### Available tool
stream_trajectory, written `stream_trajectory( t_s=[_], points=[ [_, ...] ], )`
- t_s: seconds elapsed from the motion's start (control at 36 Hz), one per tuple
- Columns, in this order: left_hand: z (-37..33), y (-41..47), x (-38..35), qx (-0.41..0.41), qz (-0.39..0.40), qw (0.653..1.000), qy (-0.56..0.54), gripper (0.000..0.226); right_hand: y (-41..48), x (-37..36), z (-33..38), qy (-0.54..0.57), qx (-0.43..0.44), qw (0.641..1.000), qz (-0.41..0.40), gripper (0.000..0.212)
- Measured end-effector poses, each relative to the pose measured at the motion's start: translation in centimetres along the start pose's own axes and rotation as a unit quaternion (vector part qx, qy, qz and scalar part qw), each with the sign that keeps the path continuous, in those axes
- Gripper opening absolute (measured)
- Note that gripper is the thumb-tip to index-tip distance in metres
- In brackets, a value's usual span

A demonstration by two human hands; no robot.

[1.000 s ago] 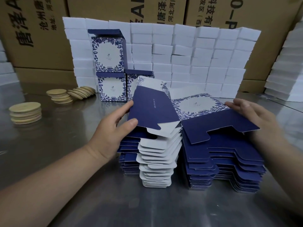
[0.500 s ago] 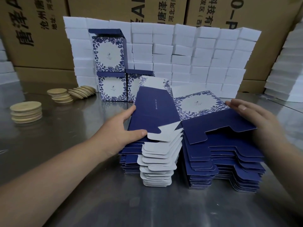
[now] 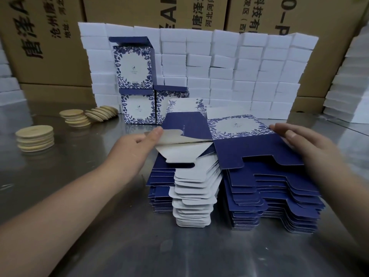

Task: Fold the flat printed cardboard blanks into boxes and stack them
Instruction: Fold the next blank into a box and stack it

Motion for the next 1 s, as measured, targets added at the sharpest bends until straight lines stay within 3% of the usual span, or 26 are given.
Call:
stream_trajectory(
  t_s=[0.11,0.25,0.33,0.44,0.72,0.86,1.0],
  points=[
    [-0.5,-0.2,0.6,-0.009,-0.049,0.997,0.053,0.061,0.4,0.2,-0.5,0.028,-0.006,1.000,0.012,0.033],
    [-0.7,-0.5,1.1,-0.062,-0.097,0.991,0.060,0.061,0.6,0.2,-0.7,0.030,-0.004,0.999,0.017,0.039],
    [-0.7,-0.4,1.3,-0.075,-0.122,0.986,0.081,0.029,0.6,0.2,-0.8,0.034,-0.005,0.999,0.024,0.040],
    [-1.0,-0.6,1.3,-0.081,-0.131,0.985,0.077,0.012,0.5,0.1,-0.5,0.035,0.003,0.999,0.038,0.038],
    [-2.5,-0.8,1.6,-0.104,-0.120,0.984,-0.081,0.024,-0.1,-0.6,1.0,0.048,0.070,0.993,0.084,0.036],
    [-3.9,-1.4,1.2,-0.116,-0.076,0.988,-0.066,0.020,-0.5,-0.8,1.7,0.100,0.101,0.983,0.114,0.066],
    [-4.4,-1.8,0.8,-0.102,-0.033,0.993,-0.047,0.051,-0.9,-1.7,3.0,0.099,0.120,0.978,0.137,0.081]
  ],
)
Point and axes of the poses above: each hand's wrist, its own y-axis towards the middle knuckle, its own x-axis out of the back of the hand, z = x × y, the point moved 6 cm from there along y, towards the middle knuckle, and after that the axes turned 7 degrees about y, right-handed, at the moved point
